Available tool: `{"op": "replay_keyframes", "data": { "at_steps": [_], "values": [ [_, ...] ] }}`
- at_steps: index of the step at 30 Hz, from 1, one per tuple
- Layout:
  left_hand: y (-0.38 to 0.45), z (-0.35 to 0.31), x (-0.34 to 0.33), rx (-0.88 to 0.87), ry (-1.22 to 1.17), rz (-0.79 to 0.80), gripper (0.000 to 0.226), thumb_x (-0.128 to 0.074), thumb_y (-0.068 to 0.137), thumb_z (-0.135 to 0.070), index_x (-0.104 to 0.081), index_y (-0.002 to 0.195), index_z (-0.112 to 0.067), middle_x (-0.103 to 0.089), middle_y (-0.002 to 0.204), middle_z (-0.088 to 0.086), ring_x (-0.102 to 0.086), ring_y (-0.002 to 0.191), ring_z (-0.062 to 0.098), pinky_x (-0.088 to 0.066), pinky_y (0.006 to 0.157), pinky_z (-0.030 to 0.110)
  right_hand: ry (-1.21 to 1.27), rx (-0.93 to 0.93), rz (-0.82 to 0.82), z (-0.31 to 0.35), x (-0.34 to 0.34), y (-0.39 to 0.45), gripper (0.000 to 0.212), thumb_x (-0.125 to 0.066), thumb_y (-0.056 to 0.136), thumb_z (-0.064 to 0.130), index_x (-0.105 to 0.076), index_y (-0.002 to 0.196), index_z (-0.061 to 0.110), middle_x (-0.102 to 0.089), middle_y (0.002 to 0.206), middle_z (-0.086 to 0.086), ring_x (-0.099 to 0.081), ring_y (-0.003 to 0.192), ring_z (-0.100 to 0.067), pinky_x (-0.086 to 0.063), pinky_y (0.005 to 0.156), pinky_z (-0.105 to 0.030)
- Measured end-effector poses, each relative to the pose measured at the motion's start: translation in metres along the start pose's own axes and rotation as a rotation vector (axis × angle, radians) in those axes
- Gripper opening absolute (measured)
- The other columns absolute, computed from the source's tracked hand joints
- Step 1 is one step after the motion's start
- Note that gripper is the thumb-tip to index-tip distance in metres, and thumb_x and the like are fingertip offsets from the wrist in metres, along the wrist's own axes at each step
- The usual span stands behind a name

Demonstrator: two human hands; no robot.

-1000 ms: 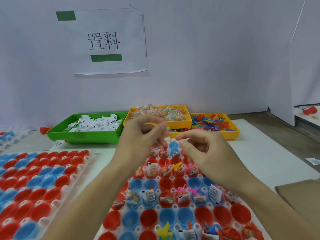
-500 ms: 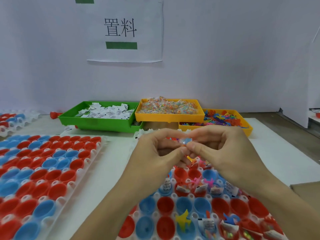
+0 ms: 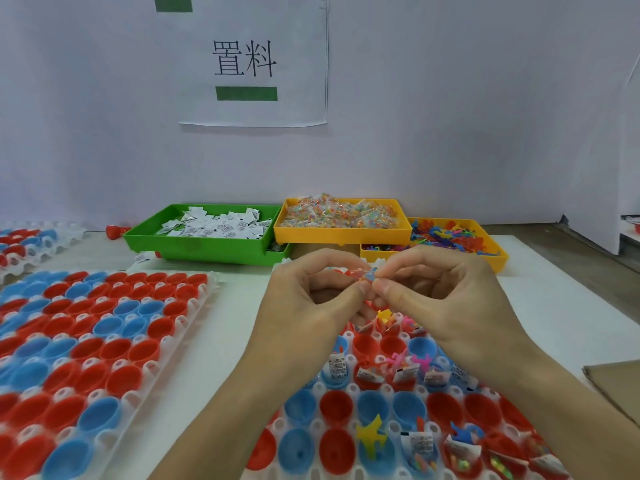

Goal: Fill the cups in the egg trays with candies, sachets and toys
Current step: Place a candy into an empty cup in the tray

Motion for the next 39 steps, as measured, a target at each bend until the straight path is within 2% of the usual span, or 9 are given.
{"op": "replay_keyframes", "data": {
  "at_steps": [7,11,17,20,23,25,28,34,39],
  "values": [
    [-0.003,-0.009,0.006,-0.112,0.14,-0.053,0.028,-0.067,0.084,0.006,-0.076,0.075,-0.019,-0.073,0.066,0.004,-0.07,0.054,0.019,-0.055,0.052,0.025,0.06,-0.054,0.055,0.0,-0.004,-0.001,0.023,-0.071,0.076,0.032,-0.077,0.092,0.017,-0.077,0.084,-0.001,-0.075,0.079,-0.015,-0.058,0.073,-0.02],
    [-0.006,-0.009,0.004,-0.15,0.241,-0.067,0.025,-0.071,0.085,0.003,-0.078,0.08,-0.021,-0.074,0.071,-0.003,-0.072,0.058,0.016,-0.055,0.052,0.023,-0.001,-0.088,0.015,-0.007,0.0,0.0,0.015,-0.073,0.077,0.026,-0.077,0.088,0.016,-0.077,0.082,0.002,-0.075,0.079,-0.013,-0.059,0.074,-0.02],
    [-0.004,-0.003,0.0,-0.048,0.127,0.013,0.013,-0.079,0.08,-0.008,-0.079,0.089,-0.017,-0.077,0.077,0.003,-0.074,0.067,0.022,-0.059,0.061,0.026,0.027,-0.158,-0.013,-0.013,0.005,0.0,0.012,-0.078,0.078,0.014,-0.077,0.089,0.018,-0.078,0.086,0.002,-0.075,0.083,-0.012,-0.059,0.075,-0.02],
    [-0.003,0.001,-0.001,0.001,0.066,0.031,0.012,-0.072,0.087,-0.008,-0.078,0.09,-0.018,-0.077,0.077,0.006,-0.075,0.068,0.023,-0.06,0.064,0.027,0.01,-0.159,-0.009,-0.012,0.005,-0.001,0.014,-0.078,0.077,0.016,-0.076,0.091,0.019,-0.078,0.087,0.004,-0.074,0.084,-0.01,-0.058,0.076,-0.019],
    [-0.001,0.006,0.0,0.063,0.011,0.029,0.01,-0.074,0.082,-0.009,-0.075,0.092,-0.012,-0.076,0.078,0.008,-0.074,0.067,0.022,-0.059,0.063,0.025,0.029,-0.138,-0.021,-0.008,0.004,-0.001,0.022,-0.077,0.069,0.024,-0.076,0.091,0.019,-0.078,0.087,0.006,-0.074,0.084,-0.007,-0.056,0.073,-0.015],
    [0.0,0.008,0.001,0.079,-0.019,0.035,0.012,-0.075,0.079,-0.006,-0.074,0.091,-0.009,-0.077,0.079,0.009,-0.074,0.067,0.021,-0.058,0.064,0.023,0.049,-0.133,-0.025,-0.008,0.003,-0.001,0.02,-0.078,0.071,0.02,-0.076,0.091,0.019,-0.078,0.087,0.006,-0.074,0.084,-0.007,-0.056,0.073,-0.014],
    [0.001,0.008,0.003,0.072,-0.031,0.039,0.015,-0.074,0.079,0.004,-0.074,0.09,-0.006,-0.077,0.079,0.009,-0.074,0.068,0.02,-0.057,0.064,0.022,0.05,-0.133,-0.024,-0.01,0.003,-0.001,0.019,-0.078,0.078,0.008,-0.076,0.093,0.02,-0.078,0.09,0.007,-0.074,0.087,-0.007,-0.056,0.075,-0.015],
    [0.001,0.003,0.006,0.001,0.069,0.011,0.019,-0.073,0.08,0.006,-0.074,0.09,-0.01,-0.077,0.078,0.005,-0.074,0.068,0.02,-0.058,0.066,0.024,0.032,-0.183,0.05,-0.016,-0.002,-0.001,0.018,-0.075,0.084,0.012,-0.078,0.1,0.02,-0.078,0.096,0.005,-0.074,0.092,-0.009,-0.057,0.081,-0.018],
    [0.0,-0.002,0.008,-0.057,0.181,-0.01,0.022,-0.075,0.08,0.006,-0.075,0.089,-0.015,-0.076,0.078,0.003,-0.074,0.07,0.018,-0.06,0.068,0.027,0.029,-0.196,0.044,-0.016,-0.004,-0.003,0.015,-0.071,0.085,0.017,-0.077,0.098,0.018,-0.078,0.084,0.001,-0.075,0.076,-0.012,-0.056,0.068,-0.015]
  ]
}}
Point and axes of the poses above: each hand's wrist, its own y-axis towards the middle knuckle, its own x-axis out of the back of the hand, z = x × y, the point moved 9 cm from there along y, towards the middle knuckle
